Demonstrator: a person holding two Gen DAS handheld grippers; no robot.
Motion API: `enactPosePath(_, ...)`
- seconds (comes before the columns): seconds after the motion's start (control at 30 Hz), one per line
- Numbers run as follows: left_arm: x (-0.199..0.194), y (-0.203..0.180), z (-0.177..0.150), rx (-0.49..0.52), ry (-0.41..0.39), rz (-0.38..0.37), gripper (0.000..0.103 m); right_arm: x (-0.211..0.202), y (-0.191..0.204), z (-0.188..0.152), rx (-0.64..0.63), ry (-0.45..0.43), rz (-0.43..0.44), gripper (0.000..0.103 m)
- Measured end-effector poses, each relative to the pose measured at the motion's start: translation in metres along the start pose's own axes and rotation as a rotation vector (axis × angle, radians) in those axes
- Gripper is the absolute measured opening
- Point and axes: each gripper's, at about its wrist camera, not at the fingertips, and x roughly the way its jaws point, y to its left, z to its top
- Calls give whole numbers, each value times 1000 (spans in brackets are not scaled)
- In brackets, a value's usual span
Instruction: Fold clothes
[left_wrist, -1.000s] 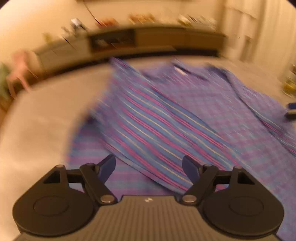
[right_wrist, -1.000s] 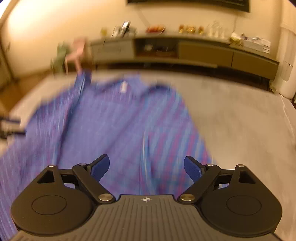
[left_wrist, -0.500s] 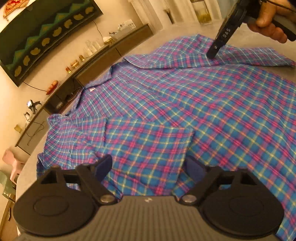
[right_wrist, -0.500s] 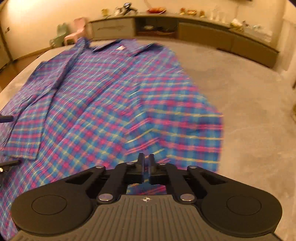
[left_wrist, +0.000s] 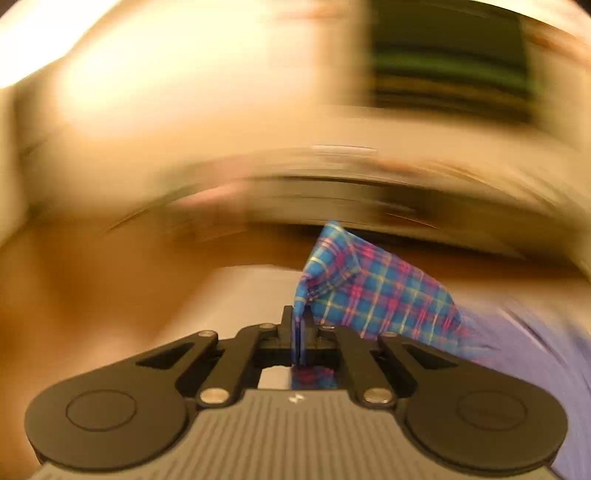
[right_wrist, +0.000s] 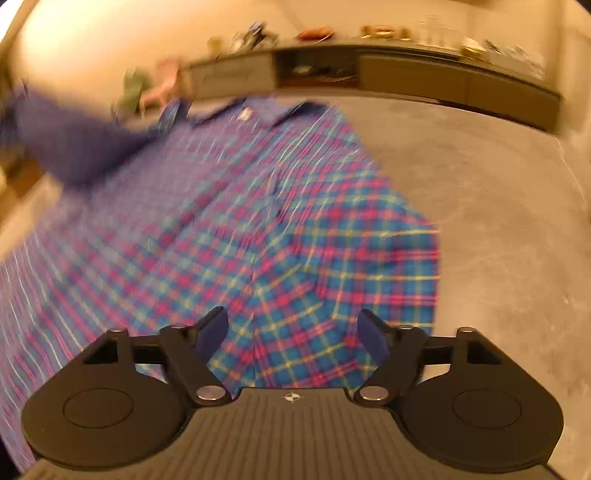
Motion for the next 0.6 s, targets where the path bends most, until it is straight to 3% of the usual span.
enactPosePath(0.07,29,47,19,-116,63,93,24,7,7,-4,-50,31,-25,78)
enactPosePath(0.1,29,50,15,-94,65,80,25,7,7,-4,-56,28,-33,77)
enactPosePath(0.13,25,44,6,-55,54,73,34,7,6,-4,-59,24,-40,66)
enactPosePath(0.17,22,38,-3,-15,43,67,40,7,6,-4,-63,19,-46,44)
enactPosePath(0.2,19,31,-12,23,38,55,45,7,2,-2,-46,17,-45,36)
enactPosePath(0.23,21,19,-23,57,50,29,45,8,-3,-1,-22,16,-36,20)
enactPosePath(0.27,24,6,-33,91,62,2,45,8,-5,0,-20,15,-40,11)
enactPosePath(0.33,28,-19,-53,159,87,-50,44,7,-8,2,-21,14,-49,6)
enactPosePath(0.37,30,-32,-64,192,99,-77,44,6,-14,7,-19,-12,-98,3)
enactPosePath(0.4,33,-44,-74,227,111,-101,44,4,-21,13,-17,-40,-151,3)
enactPosePath(0.47,39,-69,-93,303,133,-138,44,-9,-67,33,186,-158,-282,3)
enactPosePath(0.53,38,-91,-116,384,152,-174,44,-24,-125,37,440,-285,-475,8)
enactPosePath(0.6,32,-107,-139,472,155,-187,44,-29,-152,21,547,-289,-573,44)
